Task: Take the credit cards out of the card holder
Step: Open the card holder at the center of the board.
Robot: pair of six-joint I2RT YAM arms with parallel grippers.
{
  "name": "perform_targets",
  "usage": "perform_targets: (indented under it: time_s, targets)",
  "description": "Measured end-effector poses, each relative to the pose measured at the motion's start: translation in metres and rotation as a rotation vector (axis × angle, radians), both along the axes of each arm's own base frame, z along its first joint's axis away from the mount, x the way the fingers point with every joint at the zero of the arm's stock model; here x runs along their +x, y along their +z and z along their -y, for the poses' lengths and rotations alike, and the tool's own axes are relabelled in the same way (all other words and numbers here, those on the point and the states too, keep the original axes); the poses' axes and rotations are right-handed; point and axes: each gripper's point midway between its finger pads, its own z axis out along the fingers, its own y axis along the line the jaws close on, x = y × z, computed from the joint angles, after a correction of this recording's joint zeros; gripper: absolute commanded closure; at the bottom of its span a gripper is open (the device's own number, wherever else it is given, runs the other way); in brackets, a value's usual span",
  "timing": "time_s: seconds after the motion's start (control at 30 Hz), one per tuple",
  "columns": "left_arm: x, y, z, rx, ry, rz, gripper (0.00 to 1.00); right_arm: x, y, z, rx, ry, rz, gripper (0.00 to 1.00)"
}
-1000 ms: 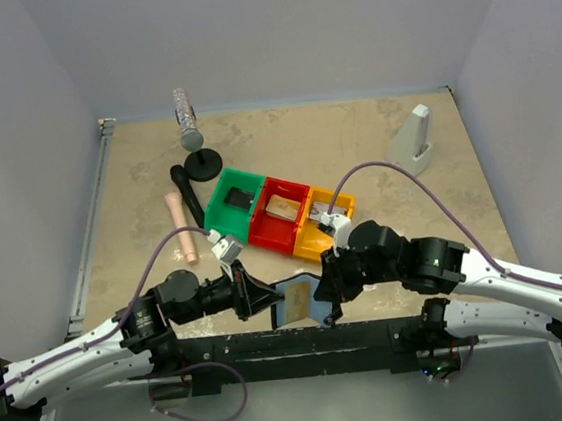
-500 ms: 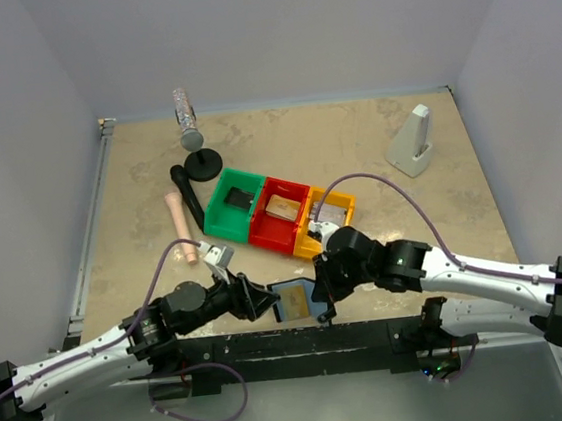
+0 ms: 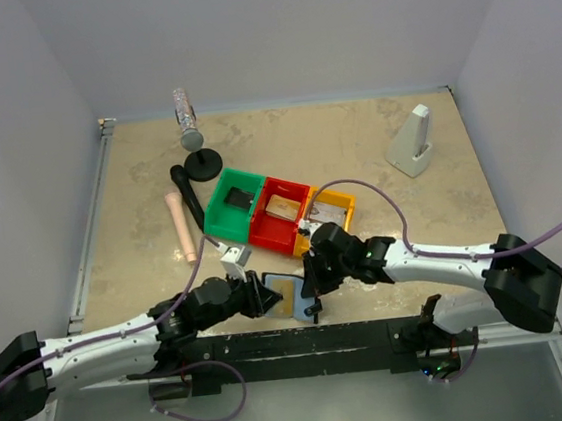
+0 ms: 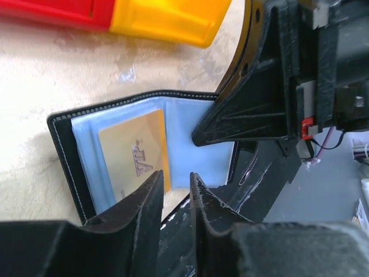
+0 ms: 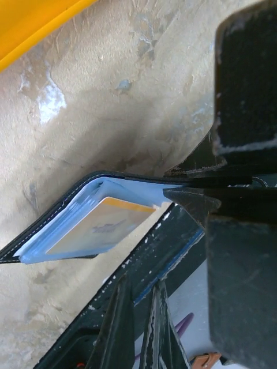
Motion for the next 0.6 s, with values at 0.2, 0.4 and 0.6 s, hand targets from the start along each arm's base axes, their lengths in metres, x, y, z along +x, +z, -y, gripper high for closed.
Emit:
perform_targets:
  time_s: [0.2, 0.4, 0.6]
  targets:
    - [0.000, -0.016, 0.010, 0.025, -0.011, -0.040, 0.79, 0.001, -0.010, 0.002, -0.014, -0.008, -0.028, 0.95]
    - [0.004, -0.024, 0.013, 0.039, 0.009, -0.046, 0.85, 0.001, -0.013, 0.005, -0.028, -0.008, -0.036, 0.51]
    - [0.004, -0.043, 0.004, 0.063, 0.046, -0.082, 0.87, -0.003, -0.018, 0.015, -0.073, -0.004, -0.049, 0.39]
